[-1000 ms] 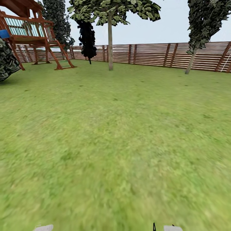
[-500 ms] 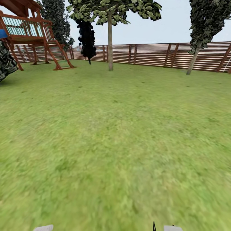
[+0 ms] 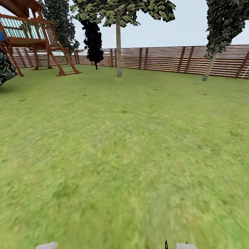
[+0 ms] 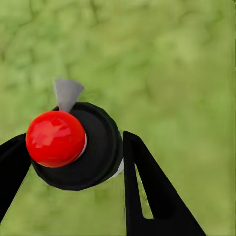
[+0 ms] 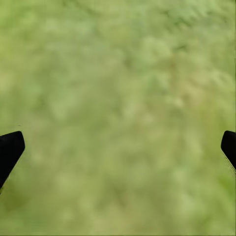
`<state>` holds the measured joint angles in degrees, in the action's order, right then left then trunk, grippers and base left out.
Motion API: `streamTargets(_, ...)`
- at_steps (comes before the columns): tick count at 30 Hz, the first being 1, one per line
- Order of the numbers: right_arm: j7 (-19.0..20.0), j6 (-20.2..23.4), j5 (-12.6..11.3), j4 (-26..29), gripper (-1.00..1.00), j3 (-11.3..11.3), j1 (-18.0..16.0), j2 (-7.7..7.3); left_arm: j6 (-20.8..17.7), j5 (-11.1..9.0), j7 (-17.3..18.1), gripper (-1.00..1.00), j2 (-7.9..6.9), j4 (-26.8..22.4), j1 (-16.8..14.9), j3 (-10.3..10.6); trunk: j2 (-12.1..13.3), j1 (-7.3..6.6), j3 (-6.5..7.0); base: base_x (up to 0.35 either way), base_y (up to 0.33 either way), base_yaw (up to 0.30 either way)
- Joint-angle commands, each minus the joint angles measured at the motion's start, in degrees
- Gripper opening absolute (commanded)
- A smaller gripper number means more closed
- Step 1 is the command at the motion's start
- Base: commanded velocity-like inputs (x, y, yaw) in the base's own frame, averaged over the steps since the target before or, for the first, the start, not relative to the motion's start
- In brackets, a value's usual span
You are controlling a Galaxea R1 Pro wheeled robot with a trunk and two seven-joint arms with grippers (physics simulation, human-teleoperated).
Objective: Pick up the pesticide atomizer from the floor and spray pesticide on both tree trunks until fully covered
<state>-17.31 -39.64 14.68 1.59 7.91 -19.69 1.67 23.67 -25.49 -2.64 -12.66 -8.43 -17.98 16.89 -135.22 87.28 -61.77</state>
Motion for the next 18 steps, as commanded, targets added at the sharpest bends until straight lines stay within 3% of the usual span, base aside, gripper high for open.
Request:
streamTargets(1,0.0,0.0,0.0,0.0,1.0,0.0,0.0,0.0,0.0,0.0,0.0,-1.0,-0.01,0.0,0.0,0.0,0.0,0.0,0.0,0.34,0.0,0.0)
streamTargets(18,0.0,0.0,0.0,0.0,1.0,0.0,0.0,0.0,0.0,0.0,0.0,-1.0,-0.07,0.0,0.0,0.0,0.0,0.0,0.0,0.34,0.0,0.0)
